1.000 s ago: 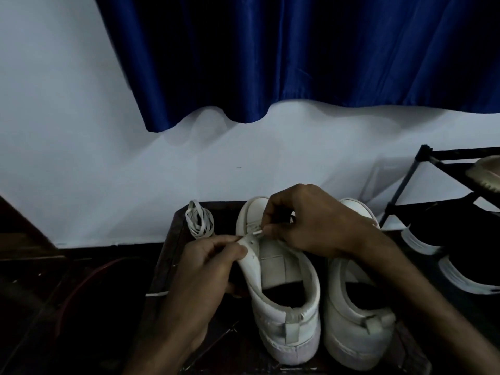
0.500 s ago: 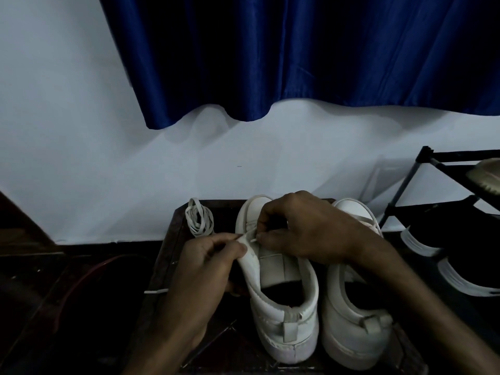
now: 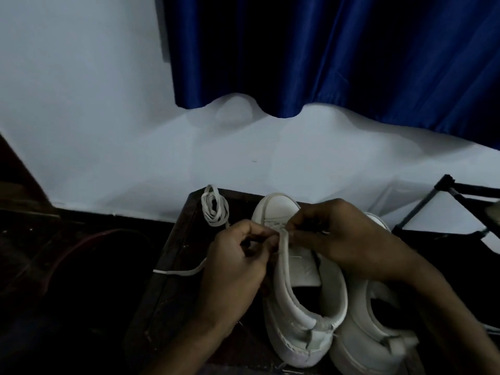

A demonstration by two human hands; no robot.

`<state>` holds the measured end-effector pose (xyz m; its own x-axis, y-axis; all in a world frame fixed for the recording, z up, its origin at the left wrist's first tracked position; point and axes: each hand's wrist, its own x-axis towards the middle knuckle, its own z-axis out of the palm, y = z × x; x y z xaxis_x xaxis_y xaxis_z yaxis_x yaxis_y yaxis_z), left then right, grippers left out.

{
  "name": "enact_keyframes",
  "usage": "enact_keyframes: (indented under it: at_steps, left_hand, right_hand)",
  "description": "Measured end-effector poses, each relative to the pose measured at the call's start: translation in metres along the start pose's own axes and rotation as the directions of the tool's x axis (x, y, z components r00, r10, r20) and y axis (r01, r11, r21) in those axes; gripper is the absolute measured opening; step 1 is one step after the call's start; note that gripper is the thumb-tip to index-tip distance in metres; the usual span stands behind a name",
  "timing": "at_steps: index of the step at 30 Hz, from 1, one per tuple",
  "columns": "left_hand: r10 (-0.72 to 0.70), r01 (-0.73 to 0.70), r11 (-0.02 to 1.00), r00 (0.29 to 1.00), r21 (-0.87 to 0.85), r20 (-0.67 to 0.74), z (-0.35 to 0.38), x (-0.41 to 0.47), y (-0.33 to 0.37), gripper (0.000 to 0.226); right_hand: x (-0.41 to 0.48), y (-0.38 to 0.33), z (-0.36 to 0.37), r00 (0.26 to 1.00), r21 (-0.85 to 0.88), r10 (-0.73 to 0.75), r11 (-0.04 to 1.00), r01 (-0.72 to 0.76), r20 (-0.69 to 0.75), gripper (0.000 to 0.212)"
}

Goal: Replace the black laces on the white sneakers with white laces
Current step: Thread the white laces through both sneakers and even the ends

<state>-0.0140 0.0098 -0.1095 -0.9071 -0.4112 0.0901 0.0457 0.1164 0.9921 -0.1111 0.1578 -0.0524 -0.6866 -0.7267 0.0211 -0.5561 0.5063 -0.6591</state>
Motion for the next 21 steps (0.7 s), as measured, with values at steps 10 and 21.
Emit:
enact_keyframes:
  at_steps: [10,21]
  left_hand:
    - [0.091,-0.086,0.994,0.993,0.068,-0.068,0.0,-0.002,-0.008,0.01]
    - [-0.25,0.213,0.847,0.968,-0.487,-0.011,-0.014,0.003,0.002,0.014]
  right_hand:
    - [-0.009,-0.02,0.0,0.99,0.096,0.096,0.99,-0.106,0.108,0.024]
    - [-0.009,-0.017,0.004,0.967,0.26,0.237,0.931,-0.254,0.096,0.018]
